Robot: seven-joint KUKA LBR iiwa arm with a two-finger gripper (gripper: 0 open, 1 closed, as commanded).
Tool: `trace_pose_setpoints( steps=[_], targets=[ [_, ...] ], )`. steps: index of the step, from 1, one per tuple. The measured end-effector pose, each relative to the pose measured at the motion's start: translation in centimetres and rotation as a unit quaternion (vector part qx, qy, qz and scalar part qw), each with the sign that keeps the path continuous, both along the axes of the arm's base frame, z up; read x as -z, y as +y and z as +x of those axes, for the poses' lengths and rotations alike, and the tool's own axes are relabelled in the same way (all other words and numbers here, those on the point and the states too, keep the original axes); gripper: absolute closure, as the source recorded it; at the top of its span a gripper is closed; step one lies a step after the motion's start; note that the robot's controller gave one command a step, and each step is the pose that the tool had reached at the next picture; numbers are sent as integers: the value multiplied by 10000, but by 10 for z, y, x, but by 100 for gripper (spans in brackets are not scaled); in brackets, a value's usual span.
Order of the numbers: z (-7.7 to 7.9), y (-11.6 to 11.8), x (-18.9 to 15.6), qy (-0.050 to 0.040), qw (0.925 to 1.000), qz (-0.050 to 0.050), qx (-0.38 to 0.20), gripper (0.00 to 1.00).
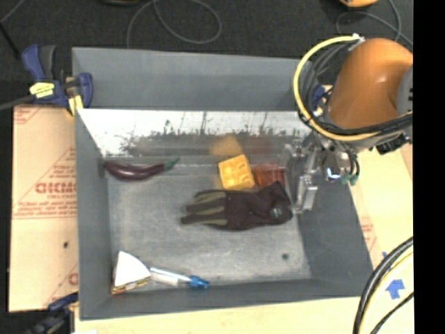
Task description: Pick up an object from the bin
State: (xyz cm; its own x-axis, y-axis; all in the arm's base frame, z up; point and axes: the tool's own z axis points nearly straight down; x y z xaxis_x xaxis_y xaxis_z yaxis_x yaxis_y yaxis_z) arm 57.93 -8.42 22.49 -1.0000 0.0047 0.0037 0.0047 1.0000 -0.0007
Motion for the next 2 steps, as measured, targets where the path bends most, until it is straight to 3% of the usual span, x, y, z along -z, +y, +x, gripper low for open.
trace_pose_setpoints(
  steps=[1,2],
  targets=[
    [1,0,-5,-39,10000,-6,-10,0],
    [-24,18,40,-60,9999,-12,-135,0]
  ],
)
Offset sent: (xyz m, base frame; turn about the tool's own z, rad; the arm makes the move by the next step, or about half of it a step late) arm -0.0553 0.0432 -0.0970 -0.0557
